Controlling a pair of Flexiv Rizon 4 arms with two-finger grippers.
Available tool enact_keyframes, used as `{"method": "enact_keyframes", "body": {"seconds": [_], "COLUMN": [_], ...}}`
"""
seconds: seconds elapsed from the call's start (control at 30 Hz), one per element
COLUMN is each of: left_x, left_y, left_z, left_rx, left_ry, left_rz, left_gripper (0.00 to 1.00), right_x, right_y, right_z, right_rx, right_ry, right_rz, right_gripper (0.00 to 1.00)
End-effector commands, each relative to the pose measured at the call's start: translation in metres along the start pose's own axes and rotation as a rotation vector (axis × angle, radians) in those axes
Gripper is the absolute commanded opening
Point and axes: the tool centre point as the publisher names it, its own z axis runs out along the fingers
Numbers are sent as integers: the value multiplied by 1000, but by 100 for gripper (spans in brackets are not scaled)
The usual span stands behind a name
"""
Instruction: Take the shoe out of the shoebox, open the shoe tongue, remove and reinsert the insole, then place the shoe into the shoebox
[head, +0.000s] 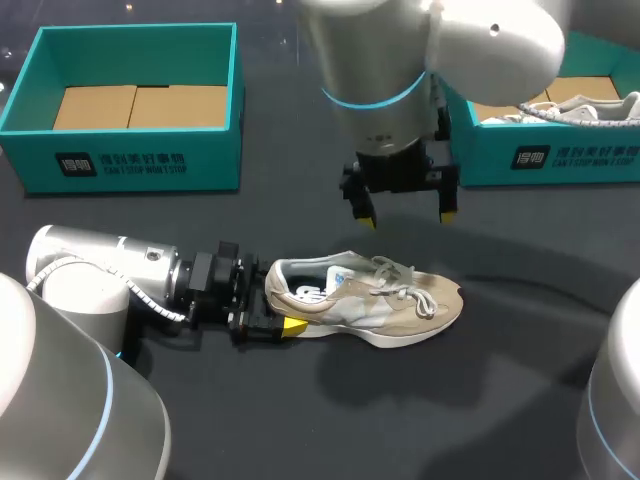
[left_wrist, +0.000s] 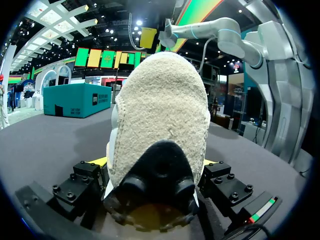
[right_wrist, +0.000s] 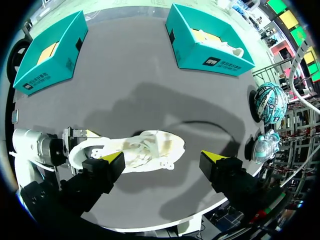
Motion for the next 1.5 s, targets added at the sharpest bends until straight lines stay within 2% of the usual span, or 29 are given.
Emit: {"method": "enact_keyframes", "body": {"seconds": [0.03, 0.33, 0.67, 0.9, 1.3, 1.37, 1.5], "left_x": [-1, -1, -1, -1, -1, -1, -1], "left_y": [3, 3, 3, 3, 3, 3, 3], "left_z": [1, 1, 1, 1, 1, 1, 1], "left_rx": [0, 0, 0, 0, 0, 0, 0], "left_ry": [-2, -2, -2, -2, -2, -2, -2], "left_rz": [0, 0, 0, 0, 0, 0, 0], "left_gripper": [0, 0, 0, 0, 0, 0, 0], "right_x": [-1, -1, 57, 79, 81, 91, 104], "right_y": [1, 1, -44, -69, -70, -69, -64], "right_z": [1, 1, 17, 17, 17, 19, 28], "right_rx": [2, 2, -9, -34, -29, -11, -2], "right_ry": [2, 2, -1, 19, 18, -39, -87], "right_rz": [0, 0, -8, -9, -11, 27, 75], "right_gripper": [100, 100, 100, 100, 100, 100, 100]}}
